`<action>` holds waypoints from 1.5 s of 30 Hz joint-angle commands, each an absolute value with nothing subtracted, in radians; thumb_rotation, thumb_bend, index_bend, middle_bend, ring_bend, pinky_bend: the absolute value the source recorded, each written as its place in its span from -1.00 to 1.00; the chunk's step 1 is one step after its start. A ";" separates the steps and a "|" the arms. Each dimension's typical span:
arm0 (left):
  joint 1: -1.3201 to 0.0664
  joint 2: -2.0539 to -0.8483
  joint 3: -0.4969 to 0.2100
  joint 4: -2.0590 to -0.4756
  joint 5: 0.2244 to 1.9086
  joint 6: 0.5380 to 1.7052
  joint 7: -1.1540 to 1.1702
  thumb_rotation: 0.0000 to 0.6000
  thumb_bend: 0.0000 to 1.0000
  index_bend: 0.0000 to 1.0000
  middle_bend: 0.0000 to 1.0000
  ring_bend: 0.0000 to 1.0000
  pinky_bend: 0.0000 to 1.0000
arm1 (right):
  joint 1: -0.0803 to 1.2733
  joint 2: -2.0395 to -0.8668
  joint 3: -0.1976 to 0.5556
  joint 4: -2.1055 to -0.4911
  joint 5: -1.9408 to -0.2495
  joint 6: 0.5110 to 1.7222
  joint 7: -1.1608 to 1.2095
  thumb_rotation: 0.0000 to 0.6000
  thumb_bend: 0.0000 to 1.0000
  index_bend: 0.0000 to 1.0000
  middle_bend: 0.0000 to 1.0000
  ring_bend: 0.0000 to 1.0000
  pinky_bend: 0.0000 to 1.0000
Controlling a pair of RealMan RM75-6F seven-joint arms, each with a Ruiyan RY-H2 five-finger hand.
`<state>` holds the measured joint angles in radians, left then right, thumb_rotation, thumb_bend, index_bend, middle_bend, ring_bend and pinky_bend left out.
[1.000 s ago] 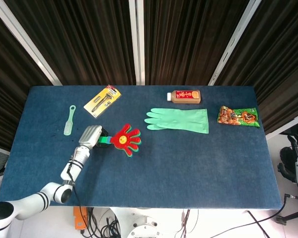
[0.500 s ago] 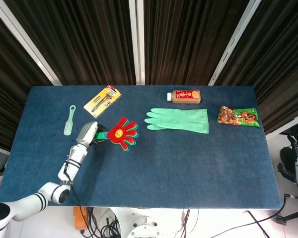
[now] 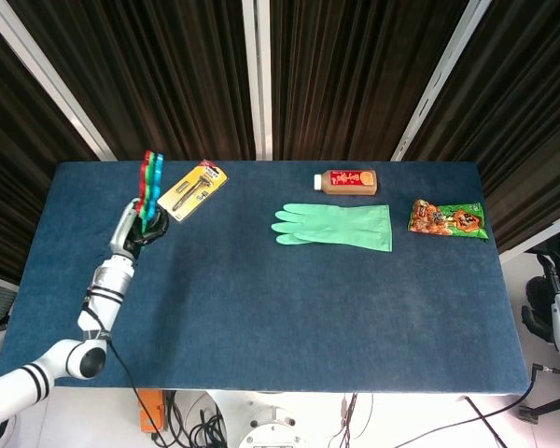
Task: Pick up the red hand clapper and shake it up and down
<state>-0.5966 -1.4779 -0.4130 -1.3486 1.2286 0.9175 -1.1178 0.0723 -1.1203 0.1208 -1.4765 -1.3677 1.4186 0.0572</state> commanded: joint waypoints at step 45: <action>-0.652 -1.399 -0.263 -1.268 1.445 0.928 -1.002 1.00 0.34 1.00 1.00 1.00 1.00 | 0.086 -1.138 0.118 -1.460 -1.365 1.396 0.051 1.00 -0.43 -1.00 -1.00 -1.00 -1.00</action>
